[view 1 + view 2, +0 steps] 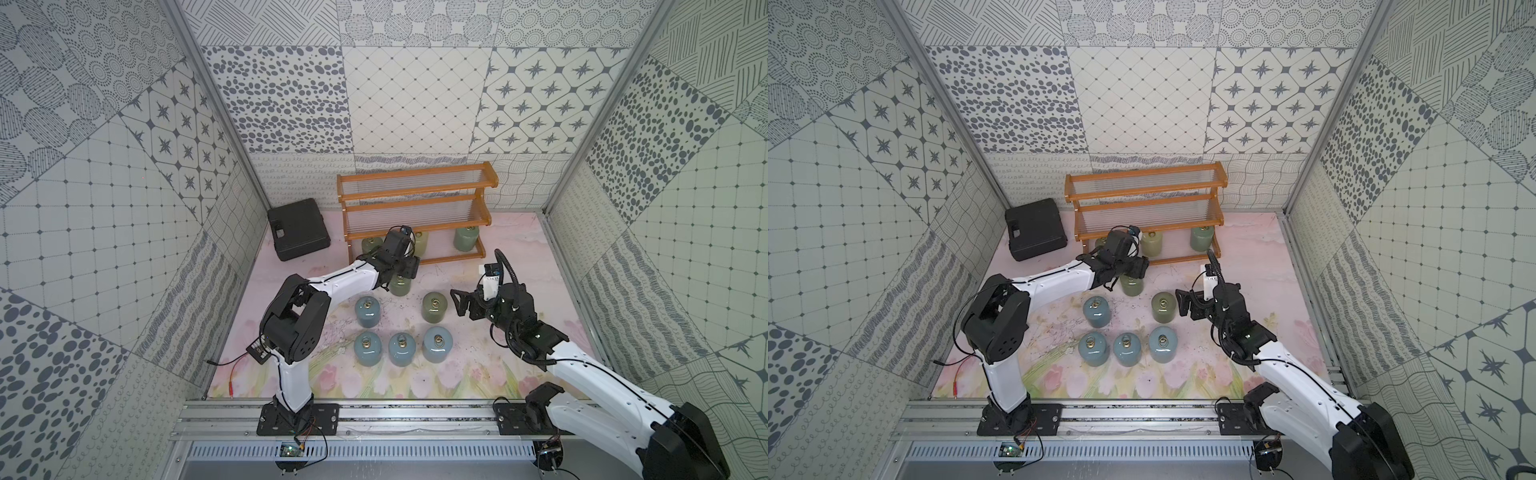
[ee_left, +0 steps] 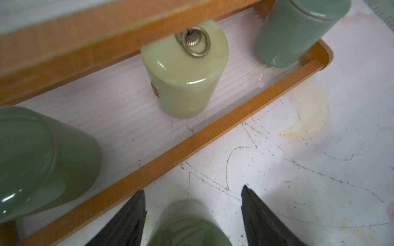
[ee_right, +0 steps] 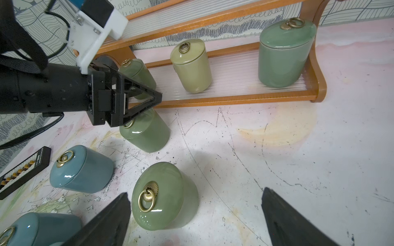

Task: Remove the tea canisters from the shelf
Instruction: Place the tea canister at the center of the board.

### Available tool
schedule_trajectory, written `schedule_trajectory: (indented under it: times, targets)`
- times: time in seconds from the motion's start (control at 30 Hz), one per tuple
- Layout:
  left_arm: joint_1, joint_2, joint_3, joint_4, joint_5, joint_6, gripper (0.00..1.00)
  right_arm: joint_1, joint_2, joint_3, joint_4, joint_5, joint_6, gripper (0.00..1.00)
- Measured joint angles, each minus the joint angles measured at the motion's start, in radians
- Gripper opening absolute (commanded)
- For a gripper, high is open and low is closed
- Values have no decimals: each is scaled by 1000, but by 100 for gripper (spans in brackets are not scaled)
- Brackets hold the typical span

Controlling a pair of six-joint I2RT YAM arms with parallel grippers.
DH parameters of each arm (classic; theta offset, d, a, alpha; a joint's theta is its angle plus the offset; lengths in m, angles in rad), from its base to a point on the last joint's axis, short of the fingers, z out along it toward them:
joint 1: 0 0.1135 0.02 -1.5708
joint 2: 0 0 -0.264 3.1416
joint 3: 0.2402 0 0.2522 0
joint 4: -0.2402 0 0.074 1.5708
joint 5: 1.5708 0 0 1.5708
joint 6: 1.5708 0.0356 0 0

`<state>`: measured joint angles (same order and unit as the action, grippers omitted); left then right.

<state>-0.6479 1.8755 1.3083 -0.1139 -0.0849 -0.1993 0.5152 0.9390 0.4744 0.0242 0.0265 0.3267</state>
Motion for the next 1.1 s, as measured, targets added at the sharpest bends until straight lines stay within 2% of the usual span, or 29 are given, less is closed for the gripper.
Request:
schedule_trajectory:
  times: [0.17,0.43,1.1]
  targets:
    - [0,23,26,-95,-3,2,71,0,0,-5,0,-3,0,100]
    - [-1,14,18,-114,-3,-1,68,0,2,-6,0,-17,0,100]
    - [-35,-123,-149,-113,-2,-64,67,0,10,-15,1,-29,7,100]
